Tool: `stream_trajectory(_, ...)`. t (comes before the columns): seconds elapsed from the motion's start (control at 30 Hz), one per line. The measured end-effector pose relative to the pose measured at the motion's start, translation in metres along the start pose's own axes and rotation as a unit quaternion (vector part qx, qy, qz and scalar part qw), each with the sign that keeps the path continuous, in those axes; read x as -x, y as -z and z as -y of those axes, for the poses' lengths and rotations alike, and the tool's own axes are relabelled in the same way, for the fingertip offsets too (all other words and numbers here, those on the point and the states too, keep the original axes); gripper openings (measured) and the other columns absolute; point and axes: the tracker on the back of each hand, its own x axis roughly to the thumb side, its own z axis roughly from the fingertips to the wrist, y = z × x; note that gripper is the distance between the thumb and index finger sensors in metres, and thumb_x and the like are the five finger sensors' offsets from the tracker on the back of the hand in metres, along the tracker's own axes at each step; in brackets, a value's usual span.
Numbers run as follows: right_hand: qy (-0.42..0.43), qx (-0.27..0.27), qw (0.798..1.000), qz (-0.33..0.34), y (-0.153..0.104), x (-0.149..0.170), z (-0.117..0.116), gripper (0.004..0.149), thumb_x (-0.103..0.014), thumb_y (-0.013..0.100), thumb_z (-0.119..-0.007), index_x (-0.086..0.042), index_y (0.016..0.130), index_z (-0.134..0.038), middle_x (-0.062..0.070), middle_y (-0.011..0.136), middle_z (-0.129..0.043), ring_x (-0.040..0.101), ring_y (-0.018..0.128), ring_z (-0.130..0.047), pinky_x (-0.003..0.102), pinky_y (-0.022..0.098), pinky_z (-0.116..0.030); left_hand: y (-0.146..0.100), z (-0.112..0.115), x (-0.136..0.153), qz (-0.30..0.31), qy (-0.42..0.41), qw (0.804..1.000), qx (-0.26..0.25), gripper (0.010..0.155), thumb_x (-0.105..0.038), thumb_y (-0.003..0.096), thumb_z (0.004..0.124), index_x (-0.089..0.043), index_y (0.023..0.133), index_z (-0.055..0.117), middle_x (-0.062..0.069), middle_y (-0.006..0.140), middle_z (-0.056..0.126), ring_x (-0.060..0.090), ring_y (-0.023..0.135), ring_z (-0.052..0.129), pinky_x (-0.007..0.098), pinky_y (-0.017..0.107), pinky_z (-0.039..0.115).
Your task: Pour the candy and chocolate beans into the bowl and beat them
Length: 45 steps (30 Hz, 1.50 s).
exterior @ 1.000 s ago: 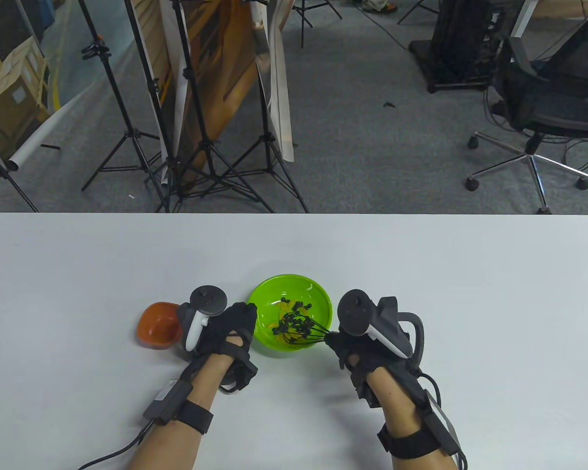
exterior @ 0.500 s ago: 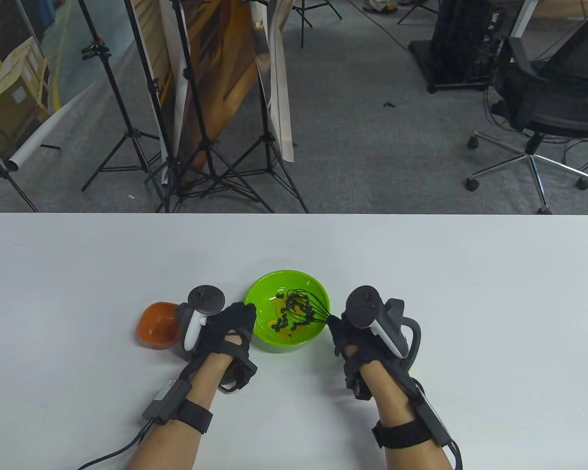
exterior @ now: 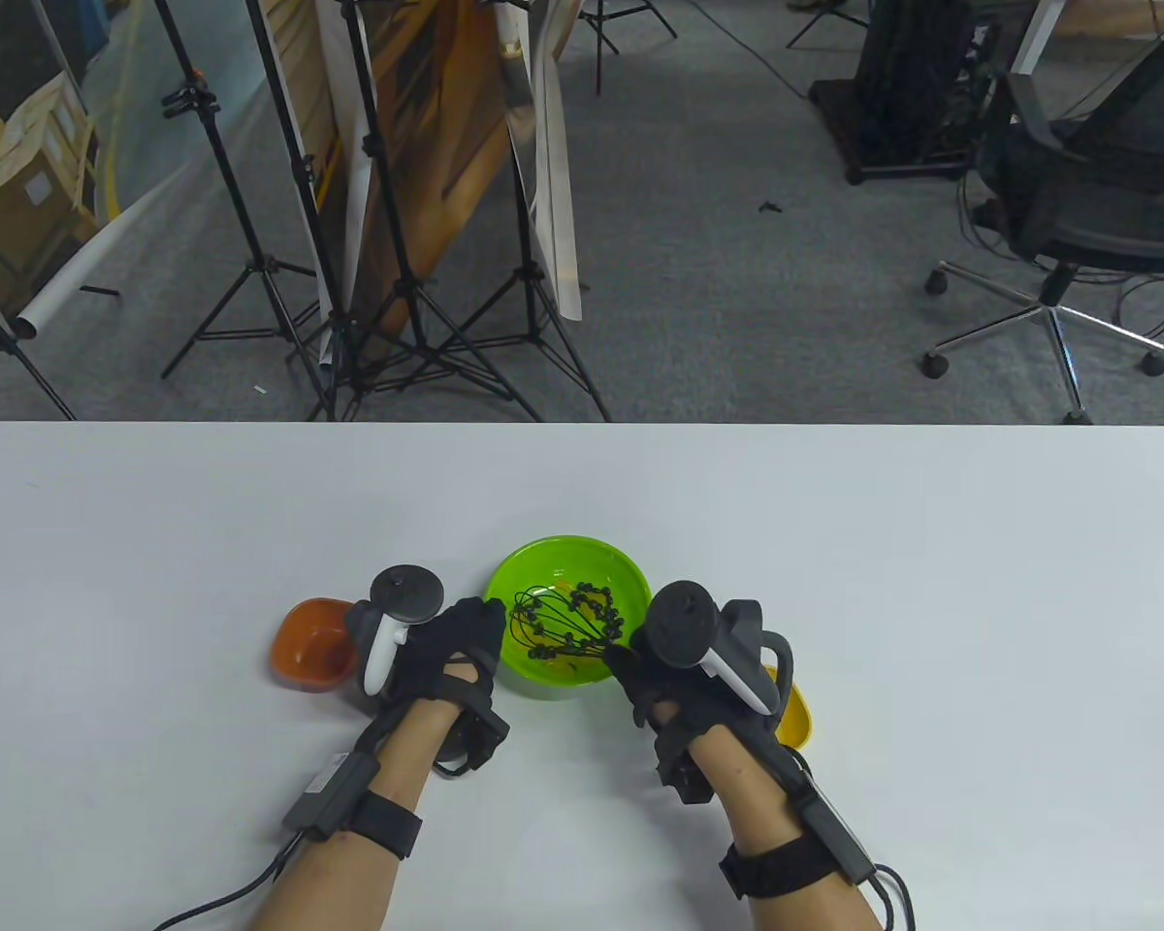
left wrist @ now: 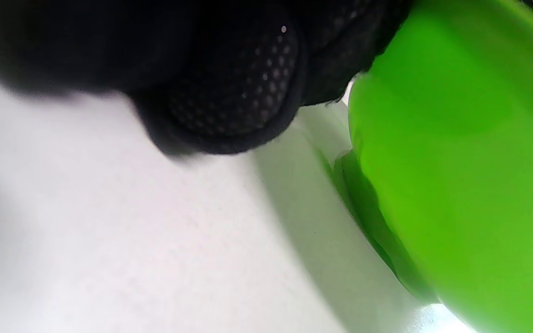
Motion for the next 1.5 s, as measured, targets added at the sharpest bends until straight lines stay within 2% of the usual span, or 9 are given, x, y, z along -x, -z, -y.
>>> stream_trajectory(0.1, -0.018, -0.013, 1.000, 0.007, -0.005, 0.000, 0.012, 0.053, -0.051, 0.044, -0.089, -0.009, 0.075, -0.096, 0.013, 0.039, -0.103, 0.024, 0.002, -0.092, 0.043, 0.001, -0.087, 0.000, 0.000, 0.001, -0.002, -0.004, 1.000, 0.000, 0.043, -0.060, 0.0475, 0.062, -0.026, 0.066, 0.080, -0.014, 0.041, 0.096, 0.012, 0.026, 0.107, 0.025, 0.016, 0.095)
stream_trajectory(0.17, -0.071, 0.002, 0.997, -0.008, -0.010, 0.001, 0.026, 0.053, -0.051, 0.041, -0.094, -0.010, 0.074, -0.097, 0.013, 0.041, -0.103, 0.026, 0.005, -0.092, 0.045, 0.004, -0.087, 0.001, -0.001, 0.002, -0.006, -0.017, 1.000, 0.011, 0.043, -0.060, 0.0476, 0.062, -0.025, 0.066, 0.080, -0.014, 0.041, 0.096, 0.012, 0.027, 0.107, 0.025, 0.016, 0.095)
stream_trajectory(0.33, -0.078, 0.022, 0.996, -0.047, -0.011, 0.009, 0.032, 0.053, -0.050, 0.040, -0.096, -0.009, 0.074, -0.097, 0.013, 0.041, -0.103, 0.026, 0.004, -0.092, 0.044, 0.003, -0.087, 0.000, 0.000, 0.001, -0.003, -0.010, 1.000, 0.008, 0.043, -0.061, 0.0476, 0.062, -0.026, 0.066, 0.080, -0.014, 0.041, 0.096, 0.012, 0.027, 0.107, 0.025, 0.016, 0.095)
stream_trajectory(0.5, -0.085, 0.058, 0.991, -0.081, -0.005, 0.016, 0.025, 0.055, -0.051, 0.043, -0.091, -0.006, 0.075, -0.095, 0.012, 0.040, -0.102, 0.023, 0.002, -0.092, 0.042, 0.001, -0.088, 0.001, 0.000, 0.002, 0.000, -0.011, 1.000, 0.013, 0.043, -0.060, 0.0476, 0.064, -0.025, 0.066, 0.080, -0.014, 0.040, 0.096, 0.013, 0.026, 0.107, 0.025, 0.016, 0.095)
stream_trajectory(0.7, -0.054, 0.071, 0.993, -0.080, 0.004, 0.020, 0.004, 0.055, -0.051, 0.046, -0.082, -0.005, 0.075, -0.092, 0.011, 0.038, -0.102, 0.019, 0.000, -0.092, 0.039, -0.002, -0.088, 0.001, 0.000, 0.002, -0.001, -0.013, 1.000, 0.016, 0.043, -0.061, 0.0474, 0.064, -0.025, 0.065, 0.080, -0.014, 0.040, 0.096, 0.012, 0.026, 0.107, 0.025, 0.016, 0.096)
stream_trajectory(0.87, -0.023, 0.061, 0.996, -0.058, 0.007, 0.016, -0.008, 0.056, -0.051, 0.046, -0.080, -0.005, 0.076, -0.091, 0.011, 0.037, -0.102, 0.018, 0.000, -0.092, 0.039, -0.003, -0.088, 0.001, 0.000, 0.001, -0.001, -0.009, 1.000, 0.014, 0.042, -0.061, 0.0475, 0.064, -0.026, 0.065, 0.080, -0.015, 0.040, 0.096, 0.012, 0.027, 0.107, 0.025, 0.016, 0.096)
stream_trajectory(1.0, 0.053, 0.009, 0.998, -0.016, 0.006, 0.009, -0.010, 0.054, -0.051, 0.046, -0.082, -0.007, 0.076, -0.093, 0.012, 0.037, -0.102, 0.020, -0.001, -0.091, 0.040, -0.003, -0.087, 0.001, 0.000, 0.002, -0.002, -0.008, 1.000, 0.013, 0.042, -0.062, 0.0473, 0.063, -0.028, 0.066, 0.079, -0.016, 0.040, 0.096, 0.011, 0.027, 0.107, 0.024, 0.016, 0.096)
stream_trajectory(1.33, -0.047, -0.017, 0.999, -0.013, -0.008, -0.002, 0.022, 0.052, -0.051, 0.044, -0.090, -0.008, 0.073, -0.097, 0.013, 0.038, -0.103, 0.024, 0.001, -0.091, 0.043, 0.000, -0.086, 0.003, -0.002, 0.006, -0.010, -0.030, 0.999, 0.016, 0.044, -0.062, 0.0467, 0.061, -0.027, 0.067, 0.080, -0.015, 0.042, 0.096, 0.012, 0.029, 0.107, 0.024, 0.018, 0.096)
stream_trajectory(1.5, -0.069, 0.024, 0.996, -0.054, -0.010, 0.011, 0.036, 0.053, -0.051, 0.042, -0.093, -0.008, 0.073, -0.098, 0.014, 0.038, -0.103, 0.025, 0.002, -0.091, 0.044, 0.001, -0.086, 0.003, 0.000, 0.004, -0.006, -0.017, 1.000, 0.016, 0.044, -0.062, 0.0467, 0.063, -0.027, 0.066, 0.080, -0.015, 0.041, 0.096, 0.012, 0.028, 0.107, 0.024, 0.017, 0.096)
